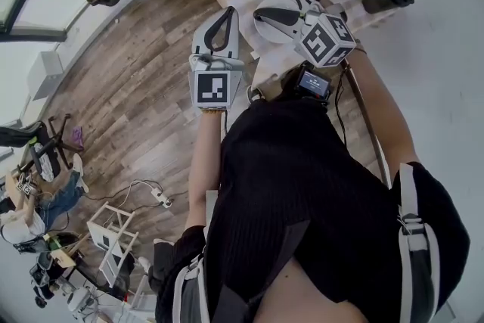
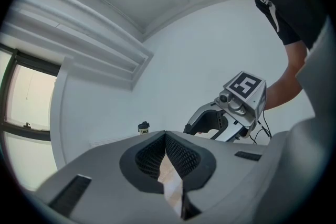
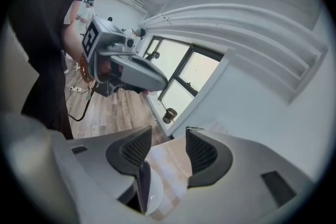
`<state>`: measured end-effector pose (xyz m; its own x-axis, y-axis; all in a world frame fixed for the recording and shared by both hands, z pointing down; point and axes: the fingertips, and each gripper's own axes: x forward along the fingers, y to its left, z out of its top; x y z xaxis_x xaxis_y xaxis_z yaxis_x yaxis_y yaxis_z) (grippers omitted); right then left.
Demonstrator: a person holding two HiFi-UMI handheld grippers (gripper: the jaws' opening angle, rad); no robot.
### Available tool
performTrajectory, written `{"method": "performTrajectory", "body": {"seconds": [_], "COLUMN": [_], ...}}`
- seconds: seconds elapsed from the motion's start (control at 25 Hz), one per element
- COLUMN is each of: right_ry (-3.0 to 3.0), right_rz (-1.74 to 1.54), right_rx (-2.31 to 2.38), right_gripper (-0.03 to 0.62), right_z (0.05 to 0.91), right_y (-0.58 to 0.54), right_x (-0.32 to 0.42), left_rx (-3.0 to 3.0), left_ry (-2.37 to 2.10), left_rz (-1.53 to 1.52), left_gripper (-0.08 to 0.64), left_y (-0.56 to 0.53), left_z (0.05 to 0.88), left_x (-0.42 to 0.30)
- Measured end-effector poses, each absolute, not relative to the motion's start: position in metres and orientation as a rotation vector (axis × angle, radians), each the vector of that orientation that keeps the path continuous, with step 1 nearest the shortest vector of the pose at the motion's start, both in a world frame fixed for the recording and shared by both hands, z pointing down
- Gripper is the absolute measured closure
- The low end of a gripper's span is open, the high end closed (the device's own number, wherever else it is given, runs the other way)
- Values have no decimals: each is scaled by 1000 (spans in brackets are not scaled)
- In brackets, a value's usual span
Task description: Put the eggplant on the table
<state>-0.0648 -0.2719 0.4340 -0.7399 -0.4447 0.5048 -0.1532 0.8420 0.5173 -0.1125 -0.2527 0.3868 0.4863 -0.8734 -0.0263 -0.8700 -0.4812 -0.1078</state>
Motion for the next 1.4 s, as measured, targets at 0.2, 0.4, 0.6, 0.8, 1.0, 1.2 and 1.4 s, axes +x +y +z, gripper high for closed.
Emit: {"method": "performTrajectory", "body": {"seconds": [0.2, 0.4, 0.6, 0.8, 1.0, 1.2, 1.4], "right_ry": [-2459, -2549, -2637, -2701, -2756, -2801, -2814], "right_rz": [-633, -650, -662, -624, -532, -418, -341], "right_rx": [502, 560, 760, 971, 1082, 1179, 1249], "right_gripper": [379, 379, 380, 409, 478, 558, 584], "right_z": [398, 368, 336, 318, 317, 318, 324], "right_y": [-264, -259, -269, -274, -277, -278, -283], "right_x": [-71, -76, -68, -54, -43, -31, -23], "left_rx": [-2585, -2579, -2547, -2541, -2553, -2558, -2564], "left_ry": [1600, 1633, 1675, 1694, 1686, 1657, 1663], "left_rz": [5, 43, 109, 122, 125, 113, 110], "left_gripper": [571, 571, 571, 571, 571, 571, 571], "left_y": [-256, -254, -258, -258, -259, -258, -255], "left_z": [375, 361, 355, 355, 359, 358, 359], "left_x": [-118, -122, -126, -123, -116, -108, -106]}}
